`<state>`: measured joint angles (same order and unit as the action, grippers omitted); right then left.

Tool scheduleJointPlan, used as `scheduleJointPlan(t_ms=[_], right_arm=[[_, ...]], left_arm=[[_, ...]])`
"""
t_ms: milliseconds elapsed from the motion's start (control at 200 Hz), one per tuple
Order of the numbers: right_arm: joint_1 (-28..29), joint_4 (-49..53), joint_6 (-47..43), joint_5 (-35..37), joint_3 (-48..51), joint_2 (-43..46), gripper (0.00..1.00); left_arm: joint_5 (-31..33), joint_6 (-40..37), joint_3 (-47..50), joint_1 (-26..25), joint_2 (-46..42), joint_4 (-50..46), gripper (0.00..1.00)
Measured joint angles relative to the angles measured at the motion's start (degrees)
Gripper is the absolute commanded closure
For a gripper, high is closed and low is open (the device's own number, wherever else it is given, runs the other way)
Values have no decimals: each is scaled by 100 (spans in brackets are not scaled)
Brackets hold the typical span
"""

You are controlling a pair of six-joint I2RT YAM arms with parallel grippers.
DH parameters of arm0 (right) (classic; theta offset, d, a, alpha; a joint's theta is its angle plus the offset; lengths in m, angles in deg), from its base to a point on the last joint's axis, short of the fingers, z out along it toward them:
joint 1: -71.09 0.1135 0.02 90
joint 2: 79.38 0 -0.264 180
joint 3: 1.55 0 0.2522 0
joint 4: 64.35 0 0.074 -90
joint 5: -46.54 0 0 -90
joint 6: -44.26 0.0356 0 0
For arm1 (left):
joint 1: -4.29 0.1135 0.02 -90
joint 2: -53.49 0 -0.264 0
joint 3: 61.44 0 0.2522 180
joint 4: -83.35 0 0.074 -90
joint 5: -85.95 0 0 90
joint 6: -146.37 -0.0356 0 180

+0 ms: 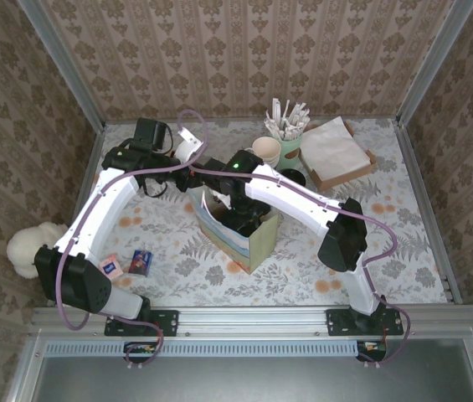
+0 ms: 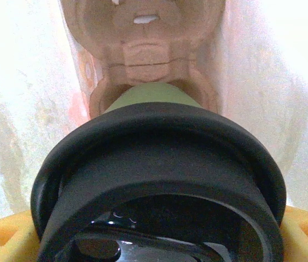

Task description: Pack the takeout coffee

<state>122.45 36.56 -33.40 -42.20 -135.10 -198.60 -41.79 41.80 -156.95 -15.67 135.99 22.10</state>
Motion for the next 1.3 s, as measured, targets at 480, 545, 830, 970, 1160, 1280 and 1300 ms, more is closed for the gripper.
scheduleJointPlan(t_ms=[480, 545, 830, 970, 1160, 1280, 1300], right_arm=[[0, 181, 2, 26, -59, -28, 41], [0, 181, 2, 42, -70, -42, 41], [0, 192, 0, 46, -81, -52, 41], [0, 195, 0, 44, -81, -52, 41], [0, 195, 0, 44, -81, -52, 41], [0, 192, 0, 44, -81, -52, 41], [0, 192, 0, 44, -81, -52, 41]], left_arm=[[0, 0, 0, -26, 0, 0, 100], [0, 0, 0, -26, 0, 0, 100], [0, 0, 0, -26, 0, 0, 100], [0, 0, 0, -26, 0, 0, 100], [0, 0, 0, -26, 0, 2, 100], [0, 0, 0, -26, 0, 0, 100], [0, 0, 0, -26, 0, 2, 100]])
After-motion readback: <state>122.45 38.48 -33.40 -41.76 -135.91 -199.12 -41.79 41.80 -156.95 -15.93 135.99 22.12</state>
